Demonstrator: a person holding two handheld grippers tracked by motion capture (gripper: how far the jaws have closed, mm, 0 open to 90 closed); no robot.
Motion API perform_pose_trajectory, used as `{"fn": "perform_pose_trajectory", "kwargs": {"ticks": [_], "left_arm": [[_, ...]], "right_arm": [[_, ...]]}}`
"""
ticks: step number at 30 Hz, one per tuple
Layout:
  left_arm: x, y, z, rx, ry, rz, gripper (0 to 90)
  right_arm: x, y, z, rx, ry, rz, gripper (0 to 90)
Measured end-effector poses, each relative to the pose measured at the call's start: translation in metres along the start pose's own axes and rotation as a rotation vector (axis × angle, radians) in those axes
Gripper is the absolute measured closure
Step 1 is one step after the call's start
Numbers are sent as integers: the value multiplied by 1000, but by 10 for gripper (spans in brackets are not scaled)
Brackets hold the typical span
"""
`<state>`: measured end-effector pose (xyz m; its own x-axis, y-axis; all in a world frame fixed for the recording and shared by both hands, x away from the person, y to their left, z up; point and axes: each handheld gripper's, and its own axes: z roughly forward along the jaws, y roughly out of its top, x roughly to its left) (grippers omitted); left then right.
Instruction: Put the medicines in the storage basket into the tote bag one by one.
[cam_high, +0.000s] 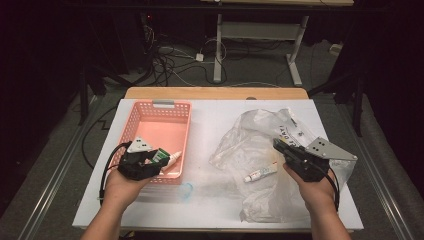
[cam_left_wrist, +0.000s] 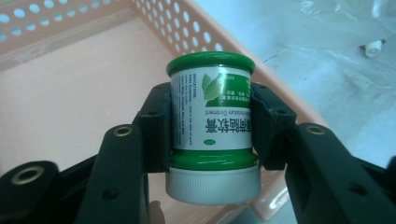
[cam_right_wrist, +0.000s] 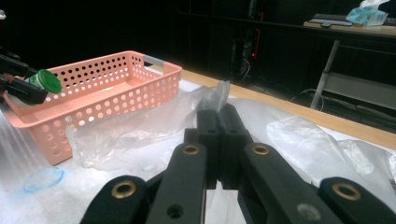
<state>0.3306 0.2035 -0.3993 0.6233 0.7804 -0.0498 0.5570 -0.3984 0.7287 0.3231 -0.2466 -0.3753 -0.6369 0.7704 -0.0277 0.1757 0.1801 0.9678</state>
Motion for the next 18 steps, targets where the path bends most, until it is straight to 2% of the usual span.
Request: {"fn": "perform_pose_trajectory", "kwargs": {"ticks": [10, 18], "left_arm": [[-25, 10, -3, -20, -24, 61, 540], [-43, 13, 0, -33, -86, 85, 540]], "right_arm": [[0, 1, -1, -7, 0, 3, 900], [0, 1, -2, -7, 2, 5, 900]]}}
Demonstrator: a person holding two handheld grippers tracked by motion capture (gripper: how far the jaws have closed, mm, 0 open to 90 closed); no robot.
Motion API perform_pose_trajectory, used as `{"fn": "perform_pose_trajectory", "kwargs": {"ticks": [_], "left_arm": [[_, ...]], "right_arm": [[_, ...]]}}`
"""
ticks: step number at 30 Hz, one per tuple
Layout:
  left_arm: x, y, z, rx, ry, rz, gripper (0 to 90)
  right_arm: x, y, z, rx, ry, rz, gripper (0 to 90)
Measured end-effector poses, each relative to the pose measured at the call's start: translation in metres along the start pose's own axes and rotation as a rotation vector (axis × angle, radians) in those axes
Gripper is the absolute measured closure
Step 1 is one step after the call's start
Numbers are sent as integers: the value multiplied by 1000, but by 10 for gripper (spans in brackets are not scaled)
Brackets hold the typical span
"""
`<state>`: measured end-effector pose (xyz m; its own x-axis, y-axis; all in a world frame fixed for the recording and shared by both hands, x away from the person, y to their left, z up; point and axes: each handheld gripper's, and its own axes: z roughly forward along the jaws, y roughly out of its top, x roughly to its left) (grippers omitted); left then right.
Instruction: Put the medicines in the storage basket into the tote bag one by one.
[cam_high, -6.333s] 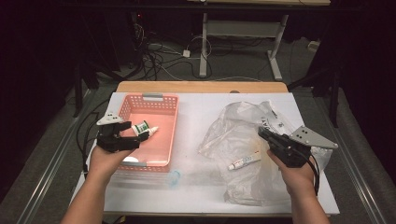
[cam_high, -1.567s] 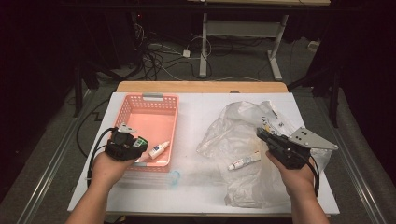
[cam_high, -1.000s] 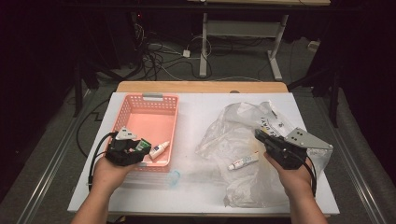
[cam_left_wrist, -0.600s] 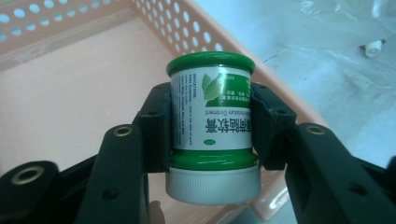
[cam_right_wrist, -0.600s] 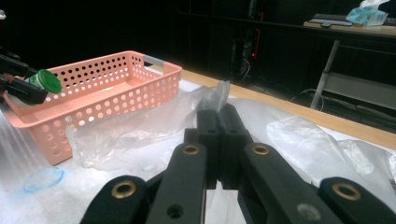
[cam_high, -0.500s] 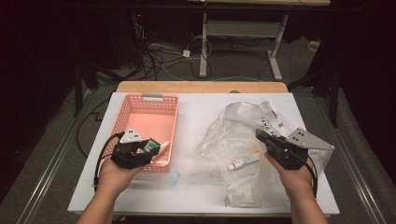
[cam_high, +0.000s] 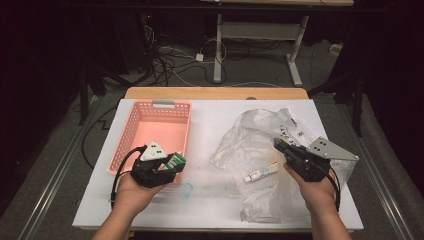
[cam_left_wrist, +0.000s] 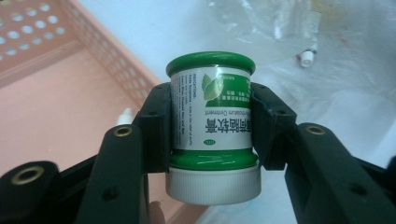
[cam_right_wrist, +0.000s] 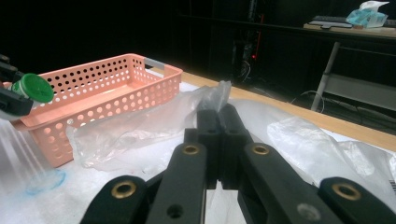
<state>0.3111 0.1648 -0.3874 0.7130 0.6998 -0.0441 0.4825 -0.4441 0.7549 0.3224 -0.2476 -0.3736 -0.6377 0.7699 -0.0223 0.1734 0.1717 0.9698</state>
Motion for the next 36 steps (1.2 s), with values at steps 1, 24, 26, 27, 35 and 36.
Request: {"fn": "perform_pose_trajectory", "kwargs": {"ticks": [1, 24, 26, 27, 35, 36], "left_arm": [[-2, 0, 1, 1, -5, 3, 540], [-52, -2, 36, 55, -127, 106, 540], [-56, -2, 40, 53, -135, 111, 539], [-57, -2, 41, 54, -139, 114, 540], [-72, 2, 54, 61, -161, 145, 540], [-74, 3, 55, 61, -165, 151, 540]], "right_arm": [[0, 0, 0, 0, 0, 0, 900], [1, 1, 0, -2, 3, 1, 900], [1, 1, 0, -3, 4, -1, 900], [2, 1, 0, -3, 4, 0, 900], [3, 1, 1, 1, 7, -5, 900], [3, 1, 1, 2, 6, -1, 900]]}}
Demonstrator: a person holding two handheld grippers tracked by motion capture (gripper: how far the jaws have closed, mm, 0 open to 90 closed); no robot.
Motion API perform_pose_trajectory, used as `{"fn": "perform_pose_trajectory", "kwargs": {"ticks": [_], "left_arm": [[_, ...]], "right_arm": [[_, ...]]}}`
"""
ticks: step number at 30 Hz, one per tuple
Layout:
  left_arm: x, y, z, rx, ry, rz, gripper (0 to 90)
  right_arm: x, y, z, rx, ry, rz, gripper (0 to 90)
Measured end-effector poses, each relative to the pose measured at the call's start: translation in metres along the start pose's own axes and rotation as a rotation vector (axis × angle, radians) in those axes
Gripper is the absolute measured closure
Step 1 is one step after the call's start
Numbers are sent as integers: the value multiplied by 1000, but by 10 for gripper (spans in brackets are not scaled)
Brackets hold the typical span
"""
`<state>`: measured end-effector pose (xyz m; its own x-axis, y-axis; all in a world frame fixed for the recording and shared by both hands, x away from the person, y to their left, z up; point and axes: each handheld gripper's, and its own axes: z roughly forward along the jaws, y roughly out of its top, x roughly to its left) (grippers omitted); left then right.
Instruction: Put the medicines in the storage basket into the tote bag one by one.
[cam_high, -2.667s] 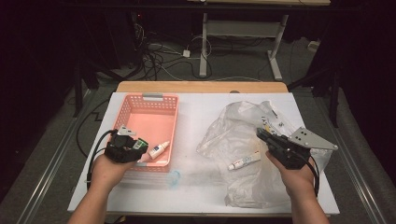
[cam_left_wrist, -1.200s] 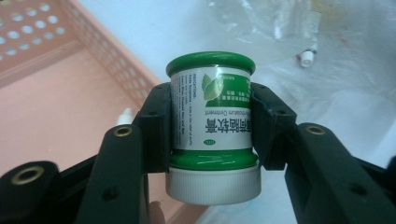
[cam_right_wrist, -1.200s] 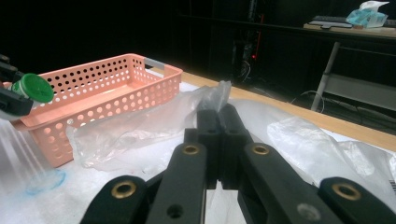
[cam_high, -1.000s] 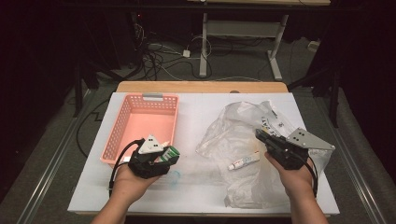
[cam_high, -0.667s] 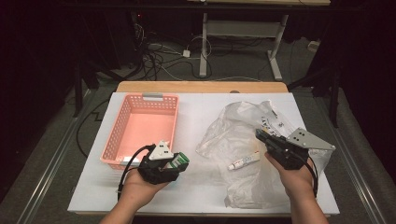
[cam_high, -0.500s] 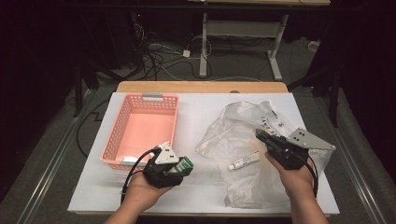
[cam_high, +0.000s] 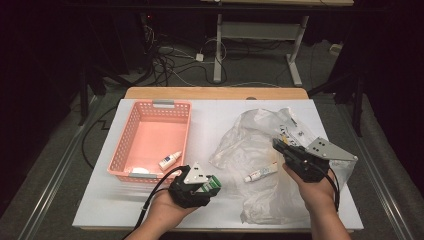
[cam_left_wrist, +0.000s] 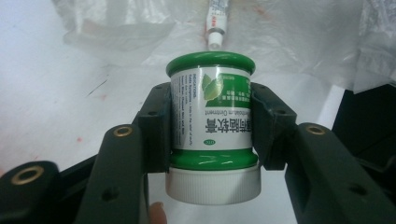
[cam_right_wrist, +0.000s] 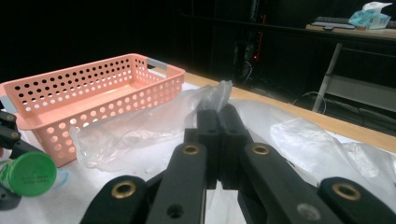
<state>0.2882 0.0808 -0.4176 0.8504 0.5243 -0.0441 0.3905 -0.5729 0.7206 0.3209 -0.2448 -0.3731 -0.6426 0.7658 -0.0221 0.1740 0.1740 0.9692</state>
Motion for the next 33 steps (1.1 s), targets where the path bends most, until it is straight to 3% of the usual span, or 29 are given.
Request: {"fn": "perform_pose_trajectory", "kwargs": {"ticks": [4, 14, 24, 33], "left_arm": [[-9, 10, 8, -3, -22, 26, 540], [-20, 41, 32, -46, -56, 46, 540], [-19, 71, 61, -72, -57, 48, 540], [-8, 84, 88, -80, -30, 31, 540]], "right_arm": [[0, 0, 0, -1, 0, -1, 900], [2, 0, 1, 3, 7, -2, 900], [1, 0, 1, -5, 7, -1, 900], [2, 0, 2, -4, 14, -6, 900]]}}
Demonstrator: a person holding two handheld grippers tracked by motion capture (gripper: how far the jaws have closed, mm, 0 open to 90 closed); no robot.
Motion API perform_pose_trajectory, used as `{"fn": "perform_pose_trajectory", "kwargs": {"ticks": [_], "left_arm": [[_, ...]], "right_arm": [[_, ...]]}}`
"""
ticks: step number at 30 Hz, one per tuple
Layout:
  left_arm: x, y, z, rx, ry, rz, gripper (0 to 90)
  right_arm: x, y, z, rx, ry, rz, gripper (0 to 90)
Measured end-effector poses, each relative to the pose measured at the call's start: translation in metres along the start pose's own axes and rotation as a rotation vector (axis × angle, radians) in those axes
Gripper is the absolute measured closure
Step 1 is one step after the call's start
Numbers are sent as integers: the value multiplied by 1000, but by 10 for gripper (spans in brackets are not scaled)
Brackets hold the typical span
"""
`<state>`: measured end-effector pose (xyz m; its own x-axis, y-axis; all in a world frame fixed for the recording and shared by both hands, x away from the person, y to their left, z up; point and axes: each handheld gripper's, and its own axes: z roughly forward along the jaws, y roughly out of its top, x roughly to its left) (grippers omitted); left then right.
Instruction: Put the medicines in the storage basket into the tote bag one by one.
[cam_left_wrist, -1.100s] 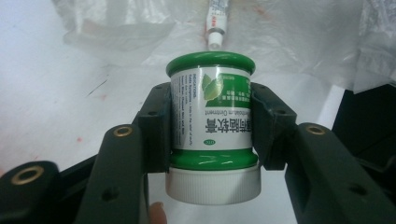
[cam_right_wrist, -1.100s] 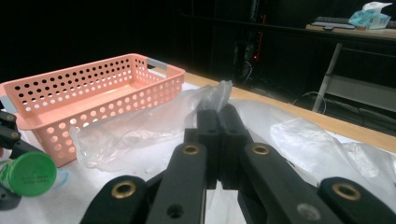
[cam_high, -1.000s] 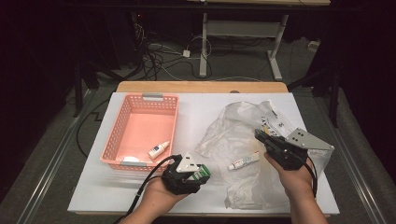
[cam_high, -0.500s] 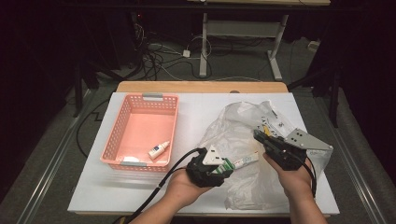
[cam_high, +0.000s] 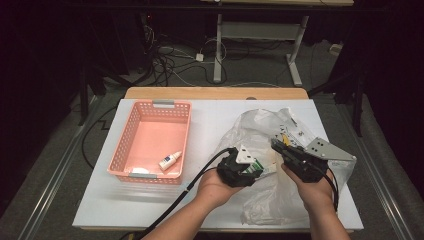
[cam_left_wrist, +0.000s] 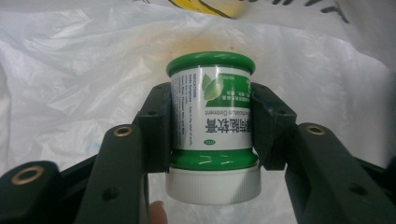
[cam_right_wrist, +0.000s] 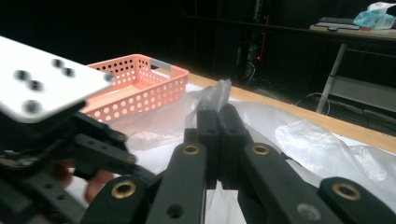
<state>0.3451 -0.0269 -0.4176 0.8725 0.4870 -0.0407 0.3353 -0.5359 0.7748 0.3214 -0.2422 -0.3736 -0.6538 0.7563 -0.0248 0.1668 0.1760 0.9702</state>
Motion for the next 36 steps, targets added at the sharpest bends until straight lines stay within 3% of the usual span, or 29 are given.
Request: {"fn": "perform_pose_trajectory", "kwargs": {"ticks": [6, 17, 26, 36], "left_arm": [[12, 9, 16, -14, 10, -19, 540], [24, 10, 55, 26, 69, -4, 539], [30, 10, 75, 62, 64, -16, 539], [31, 7, 85, 73, 58, -38, 538]], "right_arm": [[-2, 0, 0, -3, -4, 5, 900], [-6, -2, -1, -1, -7, 23, 900], [-7, -4, 0, 3, -6, 28, 900], [-9, -7, 2, 12, -9, 37, 900]]}}
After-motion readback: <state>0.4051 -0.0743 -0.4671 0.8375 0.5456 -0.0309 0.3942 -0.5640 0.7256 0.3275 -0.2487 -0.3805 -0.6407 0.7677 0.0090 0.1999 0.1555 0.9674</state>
